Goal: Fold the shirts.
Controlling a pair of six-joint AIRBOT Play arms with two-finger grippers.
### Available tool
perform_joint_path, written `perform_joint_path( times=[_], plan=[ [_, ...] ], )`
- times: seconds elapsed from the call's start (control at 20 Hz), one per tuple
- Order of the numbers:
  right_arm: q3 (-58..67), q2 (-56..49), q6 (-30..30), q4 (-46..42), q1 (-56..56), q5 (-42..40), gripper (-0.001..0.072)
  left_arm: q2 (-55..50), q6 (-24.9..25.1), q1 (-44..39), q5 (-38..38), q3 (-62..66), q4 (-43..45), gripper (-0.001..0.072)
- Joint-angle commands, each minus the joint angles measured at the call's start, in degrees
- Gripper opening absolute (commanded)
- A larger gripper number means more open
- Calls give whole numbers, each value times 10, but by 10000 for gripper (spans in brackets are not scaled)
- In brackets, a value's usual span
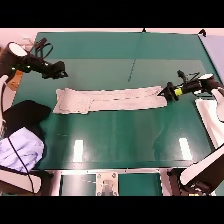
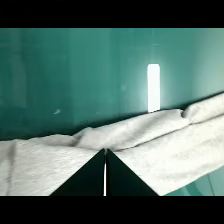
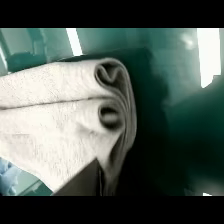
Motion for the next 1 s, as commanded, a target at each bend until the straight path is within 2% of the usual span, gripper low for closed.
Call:
perform_joint_path(
  times=[0.0,0.25,0.6,0.75,0.95],
  plan=[
    [13,-12,-20,14,22,4,12,-1,14,-43,18,1,-7,21],
    [71,31,-13,14,-7,114,11,-25,0,-162,83,-1,-15,21],
    [109,202,8,27,-17,177,12,-130,-38,-362,246,0,-37,21],
    [109,253,20,33,-11,191,13,-165,-38,-405,314,7,-112,21],
    [109,283,31,33,-10,200,12,-226,-37,-427,309,65,-166,21]
  ],
)
